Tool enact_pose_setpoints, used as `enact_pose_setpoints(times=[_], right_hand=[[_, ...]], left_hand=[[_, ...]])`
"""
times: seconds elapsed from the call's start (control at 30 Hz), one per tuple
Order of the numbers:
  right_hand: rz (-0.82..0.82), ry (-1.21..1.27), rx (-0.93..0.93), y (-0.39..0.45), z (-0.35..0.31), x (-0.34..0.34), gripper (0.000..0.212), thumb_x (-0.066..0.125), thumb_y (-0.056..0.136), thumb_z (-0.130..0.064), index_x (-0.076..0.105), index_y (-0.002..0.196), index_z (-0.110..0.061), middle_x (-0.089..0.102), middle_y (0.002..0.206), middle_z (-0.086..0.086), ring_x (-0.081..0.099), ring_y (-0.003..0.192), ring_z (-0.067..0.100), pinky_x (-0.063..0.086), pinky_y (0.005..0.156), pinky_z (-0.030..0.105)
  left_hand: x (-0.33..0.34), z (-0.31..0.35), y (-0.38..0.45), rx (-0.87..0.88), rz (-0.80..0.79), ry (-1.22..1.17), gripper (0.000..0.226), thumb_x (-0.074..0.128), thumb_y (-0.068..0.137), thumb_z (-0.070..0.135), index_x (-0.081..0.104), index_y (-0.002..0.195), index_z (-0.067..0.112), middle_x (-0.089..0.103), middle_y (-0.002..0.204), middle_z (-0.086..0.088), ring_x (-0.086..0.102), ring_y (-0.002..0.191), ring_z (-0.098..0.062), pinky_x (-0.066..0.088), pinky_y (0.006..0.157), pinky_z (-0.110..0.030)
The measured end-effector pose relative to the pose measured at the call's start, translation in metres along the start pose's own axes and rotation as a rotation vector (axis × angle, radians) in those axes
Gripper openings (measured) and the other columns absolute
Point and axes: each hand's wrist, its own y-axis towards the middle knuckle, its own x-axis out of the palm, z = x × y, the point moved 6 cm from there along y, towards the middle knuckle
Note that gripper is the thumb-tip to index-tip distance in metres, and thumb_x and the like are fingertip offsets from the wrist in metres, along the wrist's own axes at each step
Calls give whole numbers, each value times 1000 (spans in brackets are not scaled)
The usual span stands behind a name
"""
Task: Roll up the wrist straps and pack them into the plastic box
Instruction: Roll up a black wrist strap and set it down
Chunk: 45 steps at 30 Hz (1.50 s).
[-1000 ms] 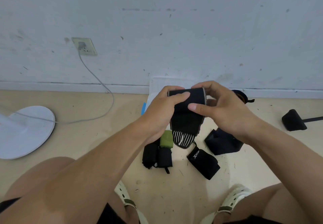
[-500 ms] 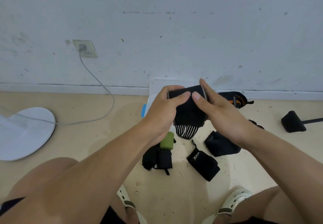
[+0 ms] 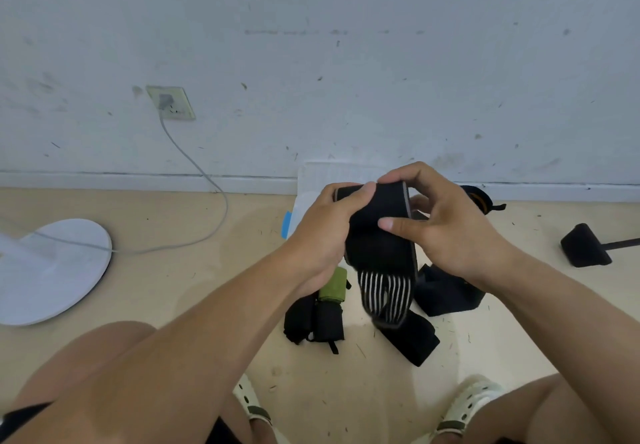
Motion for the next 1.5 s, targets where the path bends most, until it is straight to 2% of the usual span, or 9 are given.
enact_pose_setpoints(times=[0.13,0.27,0.47,0.6,0.7,0.9,1.17,1.33,1.5], right_hand=[[11,53,21,0,3,-3,42,82,86,-12,67,117,-36,71,117,-9,71,100,20,62,79,28],[-18,236,151,0,6,-2,30,73,93,-30,70,122,-34,70,121,7,76,101,22,63,89,40],[48,234,103,0,7,-5,35,76,91,-8,71,118,-28,71,119,1,73,99,35,62,91,37],[58,153,45,1,4,-4,38,76,90,-2,70,116,-30,73,113,-4,70,96,36,63,85,36],[49,108,34,1,2,-5,38,77,90,-3,69,116,-30,73,114,-3,71,90,29,62,84,33],[10,293,200,2,11,-2,30,67,97,-35,69,126,-30,75,118,2,76,103,26,60,92,41],[85,292,148,2,10,-7,25,69,97,-11,72,121,-20,75,118,2,75,104,28,57,101,46],[96,205,118,0,7,-7,30,71,95,-5,72,115,-27,73,121,-5,75,100,31,53,106,53],[66,152,134,-1,3,-7,34,73,93,-2,72,114,-29,71,117,-16,73,91,10,57,94,34]], left_hand=[[-3,2,1,25,39,7,31,66,101,29,62,128,13,70,127,-14,68,119,-32,56,103,-53],[-5,4,3,58,51,52,28,69,99,27,62,125,19,69,125,-10,68,118,-28,57,102,-52],[-5,6,2,52,24,60,32,70,99,29,62,128,17,70,126,-10,69,116,-28,59,98,-45],[-6,8,2,47,27,69,34,69,99,31,61,128,16,71,125,-10,70,115,-29,60,89,-40],[-6,6,3,40,24,68,35,70,99,33,62,128,16,72,124,-9,71,114,-28,60,97,-45],[-7,8,2,63,32,83,32,68,100,28,60,129,17,70,126,-9,69,117,-25,59,95,-40],[-5,10,0,64,28,59,33,70,99,26,61,130,21,69,127,-8,70,113,-24,60,83,-32],[-7,10,3,69,43,58,33,70,99,28,62,129,18,70,125,-9,70,115,-26,60,96,-42],[-9,8,3,42,58,61,33,71,98,31,65,127,15,73,123,-9,71,114,-30,59,100,-49]])
